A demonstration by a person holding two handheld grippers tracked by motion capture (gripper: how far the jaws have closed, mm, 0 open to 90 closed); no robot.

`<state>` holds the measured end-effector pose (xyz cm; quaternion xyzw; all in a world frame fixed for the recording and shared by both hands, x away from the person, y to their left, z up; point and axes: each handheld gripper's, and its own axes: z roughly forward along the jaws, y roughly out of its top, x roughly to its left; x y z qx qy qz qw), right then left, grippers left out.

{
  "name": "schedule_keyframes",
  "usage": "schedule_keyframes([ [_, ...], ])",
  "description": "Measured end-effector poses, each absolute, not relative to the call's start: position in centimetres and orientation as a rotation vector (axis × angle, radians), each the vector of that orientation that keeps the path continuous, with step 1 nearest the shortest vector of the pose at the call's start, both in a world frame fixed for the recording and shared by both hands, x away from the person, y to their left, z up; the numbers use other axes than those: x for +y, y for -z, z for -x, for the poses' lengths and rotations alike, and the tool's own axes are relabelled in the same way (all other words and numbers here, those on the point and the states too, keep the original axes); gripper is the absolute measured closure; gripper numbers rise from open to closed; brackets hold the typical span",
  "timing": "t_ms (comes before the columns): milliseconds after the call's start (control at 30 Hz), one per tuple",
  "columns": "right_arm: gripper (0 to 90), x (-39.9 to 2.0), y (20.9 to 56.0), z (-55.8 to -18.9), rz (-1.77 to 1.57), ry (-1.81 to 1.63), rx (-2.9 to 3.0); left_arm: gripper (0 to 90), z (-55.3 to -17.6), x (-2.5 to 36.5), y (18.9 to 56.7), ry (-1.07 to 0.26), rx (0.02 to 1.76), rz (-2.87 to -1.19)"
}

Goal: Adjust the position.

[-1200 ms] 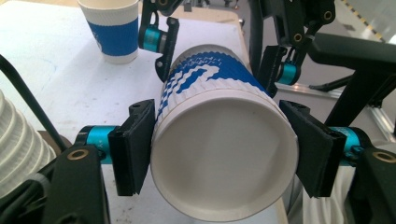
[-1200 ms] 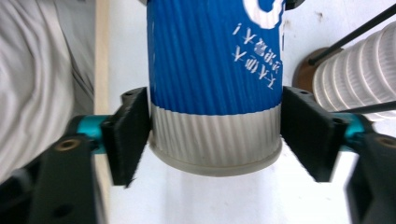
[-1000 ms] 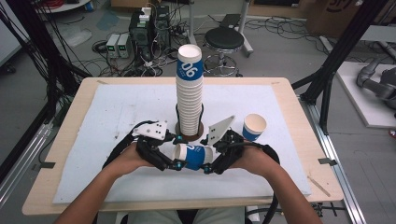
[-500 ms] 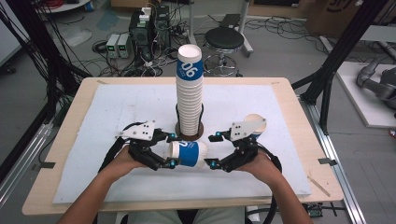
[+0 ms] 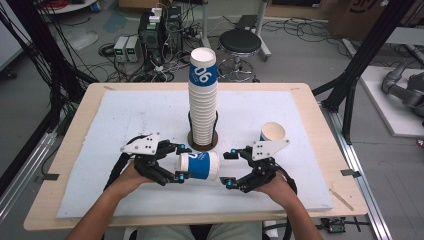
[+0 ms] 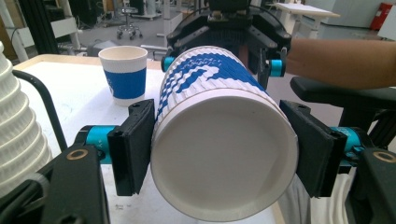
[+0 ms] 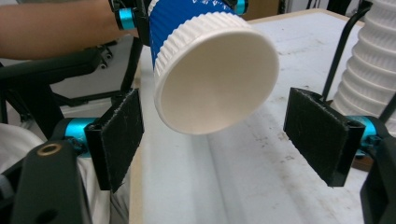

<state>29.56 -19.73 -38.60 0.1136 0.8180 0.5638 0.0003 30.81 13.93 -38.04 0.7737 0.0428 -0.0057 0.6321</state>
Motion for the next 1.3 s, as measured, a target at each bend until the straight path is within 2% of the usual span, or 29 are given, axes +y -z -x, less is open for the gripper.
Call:
schedule_keyframes([
  [767,17.9,-18.3,39.4,-29.4,-0.31,-1.91,2.592,30.1,-30.4,13.2,38.4,0.08,0.024,-1.694],
  [1033,27.4,-18.7,39.0,-29.4,-0.277,-1.891,2.576,31.0,-30.4,13.2,38.5,0.061,0.016,-1.711],
  [1300,29.1,-18.5,38.3,-29.6,-0.284,-1.809,2.641,28.4,-30.1,13.1,38.7,0.048,0.071,-1.767],
])
